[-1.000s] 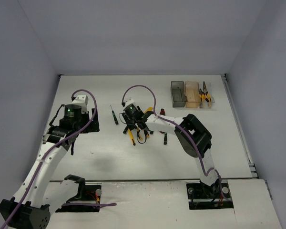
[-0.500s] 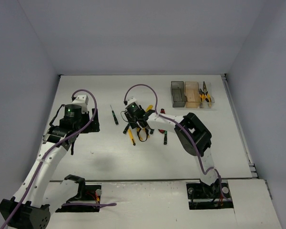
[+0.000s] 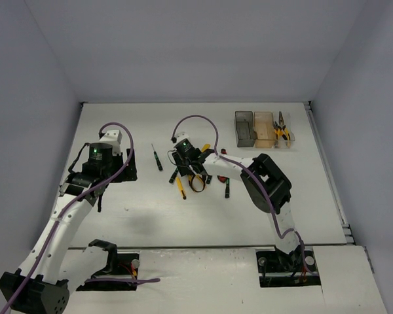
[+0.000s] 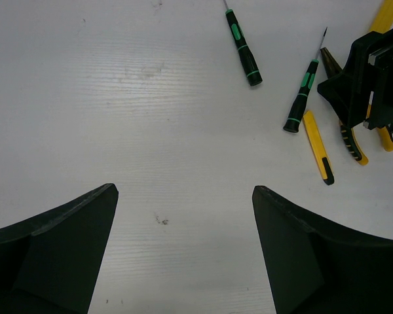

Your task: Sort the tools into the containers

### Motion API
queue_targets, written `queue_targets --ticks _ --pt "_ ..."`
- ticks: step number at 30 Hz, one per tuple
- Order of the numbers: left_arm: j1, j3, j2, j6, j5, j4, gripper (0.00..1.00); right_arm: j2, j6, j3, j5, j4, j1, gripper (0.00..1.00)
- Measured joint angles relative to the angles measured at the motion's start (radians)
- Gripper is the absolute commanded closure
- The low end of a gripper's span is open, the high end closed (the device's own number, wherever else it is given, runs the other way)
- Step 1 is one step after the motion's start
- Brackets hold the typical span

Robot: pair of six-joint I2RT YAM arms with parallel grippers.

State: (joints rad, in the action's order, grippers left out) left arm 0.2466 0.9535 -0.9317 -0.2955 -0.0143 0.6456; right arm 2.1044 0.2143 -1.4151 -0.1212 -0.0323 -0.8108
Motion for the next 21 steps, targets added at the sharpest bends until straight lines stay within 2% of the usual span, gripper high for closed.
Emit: queue_targets --ticks 5,8,11,17,21 --pt "0.0 0.0 -0.002 0.0 0.0 0.0 0.19 0.0 0.024 -0.002 0.01 0.012 0.0 0.67" --pt "0.0 0.0 -0.002 0.0 0.0 0.0 0.19 -0.001 0.032 -0.002 0.012 0.016 0.0 0.75" --pt "0.0 0.0 -0.002 0.0 0.001 0.0 0.19 -0.002 0.032 -0.002 0.014 0.023 0.0 1.0" --pt "0.0 0.0 -0.003 0.0 0.007 0.0 0.19 -0.009 0.026 -0.002 0.006 0.041 0.0 1.0" --pt "0.0 0.0 -0.003 0.0 0.008 0.0 0.19 -0.032 0.011 0.0 -0.002 0.111 0.0 1.0"
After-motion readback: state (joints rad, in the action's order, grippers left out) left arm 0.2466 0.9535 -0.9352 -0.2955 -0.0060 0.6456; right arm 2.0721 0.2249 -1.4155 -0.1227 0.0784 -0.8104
